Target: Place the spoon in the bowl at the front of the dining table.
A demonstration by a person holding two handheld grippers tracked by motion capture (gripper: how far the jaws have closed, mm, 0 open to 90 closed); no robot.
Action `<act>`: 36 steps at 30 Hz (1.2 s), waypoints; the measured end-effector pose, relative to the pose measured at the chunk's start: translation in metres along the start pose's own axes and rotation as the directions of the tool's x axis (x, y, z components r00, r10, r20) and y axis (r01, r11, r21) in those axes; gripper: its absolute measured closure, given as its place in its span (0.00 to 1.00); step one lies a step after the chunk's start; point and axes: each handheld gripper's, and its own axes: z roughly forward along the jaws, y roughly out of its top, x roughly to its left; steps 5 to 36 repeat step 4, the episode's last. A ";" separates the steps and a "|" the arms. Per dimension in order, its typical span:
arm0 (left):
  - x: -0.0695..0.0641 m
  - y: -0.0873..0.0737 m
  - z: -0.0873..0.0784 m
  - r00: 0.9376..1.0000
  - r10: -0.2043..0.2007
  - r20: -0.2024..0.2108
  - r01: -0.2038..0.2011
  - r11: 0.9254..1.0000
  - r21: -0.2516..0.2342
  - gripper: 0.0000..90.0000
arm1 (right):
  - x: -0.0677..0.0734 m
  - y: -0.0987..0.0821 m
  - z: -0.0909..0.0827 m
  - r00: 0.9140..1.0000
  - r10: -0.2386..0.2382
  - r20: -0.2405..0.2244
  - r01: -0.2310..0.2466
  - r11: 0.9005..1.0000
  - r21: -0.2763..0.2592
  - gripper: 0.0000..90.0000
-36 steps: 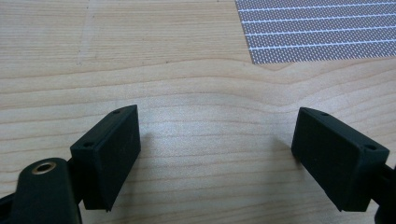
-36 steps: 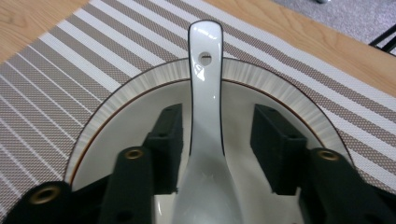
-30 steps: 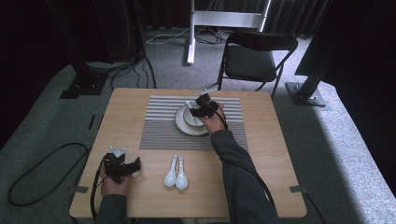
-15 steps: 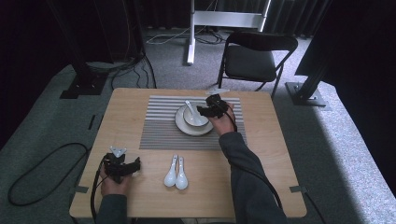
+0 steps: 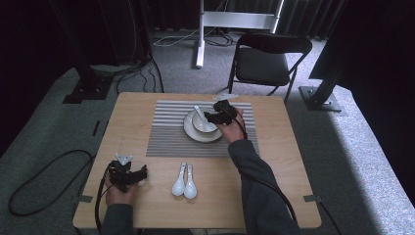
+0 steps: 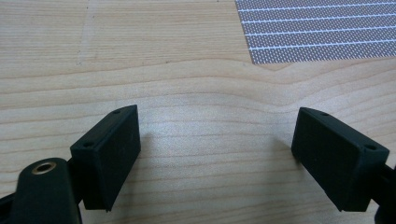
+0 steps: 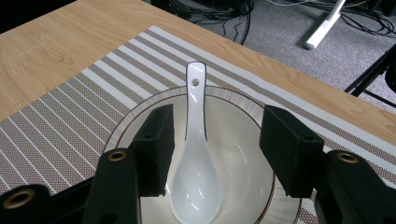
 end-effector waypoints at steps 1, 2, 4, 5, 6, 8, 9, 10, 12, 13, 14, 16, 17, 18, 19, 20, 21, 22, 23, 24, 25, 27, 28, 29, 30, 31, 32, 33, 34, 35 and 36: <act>0.000 0.000 0.000 1.000 0.000 0.000 0.000 1.000 0.000 0.18 | 0.000 0.000 0.000 1.000 0.000 0.001 0.000 1.000 0.000 0.50; 0.000 0.000 0.000 1.000 0.000 0.000 0.000 1.000 0.000 0.18 | 0.000 0.000 0.000 1.000 0.000 0.001 0.000 1.000 0.000 0.50; 0.000 0.000 0.000 1.000 0.000 0.000 0.000 1.000 0.000 0.18 | -0.001 0.001 0.001 1.000 0.002 -0.002 -0.002 1.000 0.000 0.50; 0.000 0.000 0.000 1.000 0.000 0.000 0.000 1.000 0.000 0.18 | -0.001 0.001 0.001 1.000 0.002 -0.002 -0.002 1.000 0.000 0.50; 0.000 0.000 0.000 1.000 0.000 0.000 0.000 1.000 0.000 0.18 | -0.001 0.001 0.001 1.000 0.002 -0.002 -0.002 1.000 0.000 0.50; 0.000 0.000 0.000 1.000 0.000 0.000 0.000 1.000 0.000 0.18 | -0.001 0.001 0.001 1.000 0.002 -0.002 -0.002 1.000 0.000 0.50; 0.000 0.000 0.000 1.000 0.000 0.000 0.000 1.000 0.000 0.18 | -0.001 0.001 0.001 1.000 0.002 -0.002 -0.002 1.000 0.000 0.50; 0.000 0.000 0.000 1.000 0.000 0.000 0.000 1.000 0.000 0.18 | -0.001 0.001 0.001 1.000 0.002 -0.002 -0.002 1.000 0.000 0.50; 0.000 0.000 0.000 1.000 0.000 0.000 0.000 1.000 0.000 0.18 | -0.001 0.001 0.001 1.000 0.002 -0.002 -0.002 1.000 0.000 0.50; 0.000 0.000 0.000 1.000 0.000 0.000 0.000 1.000 0.000 0.18 | -0.001 0.001 0.001 1.000 0.002 -0.002 -0.002 1.000 0.000 0.50; 0.000 0.000 0.000 1.000 0.000 0.000 0.000 1.000 0.000 0.18 | -0.001 0.001 0.001 1.000 0.002 -0.002 -0.002 1.000 0.000 0.50; 0.000 0.000 0.000 1.000 0.000 0.000 0.000 1.000 0.000 0.18 | -0.001 0.001 0.001 1.000 0.002 -0.002 -0.002 1.000 0.000 0.50; 0.000 0.000 0.000 1.000 0.000 0.000 0.000 1.000 0.000 0.18 | -0.001 0.001 0.001 1.000 0.002 -0.002 -0.002 1.000 0.000 0.50; 0.000 0.000 0.000 1.000 0.000 0.000 0.000 1.000 0.000 0.18 | -0.001 0.001 0.001 1.000 0.002 -0.002 -0.002 1.000 0.000 0.50; 0.000 0.000 0.000 1.000 0.000 0.000 0.000 1.000 0.000 0.18 | -0.001 0.001 0.001 1.000 0.002 -0.002 -0.002 1.000 0.000 0.50; 0.000 0.000 0.000 1.000 0.000 0.000 0.000 1.000 0.000 0.18 | -0.001 0.001 0.001 1.000 0.002 -0.002 -0.002 1.000 0.000 0.50; 0.000 0.000 0.000 1.000 0.000 0.000 0.000 1.000 0.000 0.18 | -0.001 0.001 0.001 1.000 0.002 -0.002 -0.002 1.000 0.000 0.50; 0.000 0.000 0.000 1.000 0.000 0.000 0.000 1.000 0.000 0.18 | -0.001 0.001 0.001 1.000 0.002 -0.002 -0.002 1.000 0.000 0.50; 0.000 0.000 0.000 1.000 0.000 0.000 0.000 1.000 0.000 0.18 | -0.001 0.001 0.001 1.000 0.002 -0.002 -0.002 1.000 0.000 0.50; 0.000 0.000 0.000 1.000 0.000 0.000 0.000 1.000 0.000 0.18 | -0.001 0.001 0.001 1.000 0.002 -0.002 -0.002 1.000 0.000 0.50; 0.000 0.000 0.000 1.000 0.000 0.000 0.000 1.000 0.000 0.18 | -0.001 0.001 0.001 1.000 0.002 -0.002 -0.002 1.000 0.000 0.50; 0.000 0.000 0.000 1.000 0.000 0.000 0.000 1.000 0.000 0.18 | -0.001 0.001 0.001 1.000 0.002 -0.002 -0.002 1.000 0.000 0.50; 0.000 0.000 0.000 1.000 0.000 0.000 0.000 1.000 0.000 0.18 | -0.001 0.001 0.001 1.000 0.002 -0.002 -0.002 1.000 0.000 0.50; 0.000 0.000 0.000 1.000 0.000 0.000 0.000 1.000 0.000 0.18 | -0.001 0.001 0.001 1.000 0.002 -0.002 -0.002 1.000 0.000 0.50; 0.000 0.000 0.000 1.000 0.000 0.000 0.000 1.000 0.000 0.18 | -0.001 0.001 0.001 1.000 0.002 -0.002 -0.002 1.000 0.000 0.50; 0.000 0.000 0.000 1.000 0.000 0.000 0.000 1.000 0.000 0.18 | -0.001 0.001 0.001 1.000 0.002 -0.002 -0.002 1.000 0.000 0.50; 0.000 0.000 0.000 1.000 0.000 0.000 0.000 1.000 0.000 0.18 | -0.001 0.001 0.001 1.000 0.002 -0.002 -0.002 1.000 0.000 0.50; 0.000 0.000 0.000 1.000 0.000 0.000 0.000 1.000 0.000 0.18 | -0.001 0.001 0.001 1.000 0.002 -0.002 -0.002 1.000 0.000 0.50; 0.000 0.000 0.000 1.000 0.000 0.000 0.000 1.000 0.000 0.18 | -0.001 0.001 0.001 1.000 0.002 -0.002 -0.002 1.000 0.000 0.50; 0.000 0.000 0.000 1.000 0.000 0.000 0.000 1.000 0.000 0.18 | -0.001 0.001 0.001 1.000 0.002 -0.002 -0.002 1.000 0.000 0.50; 0.000 0.000 0.000 1.000 0.000 0.000 0.000 1.000 0.000 0.18 | -0.001 0.001 0.001 1.000 0.002 -0.002 -0.002 1.000 0.000 0.50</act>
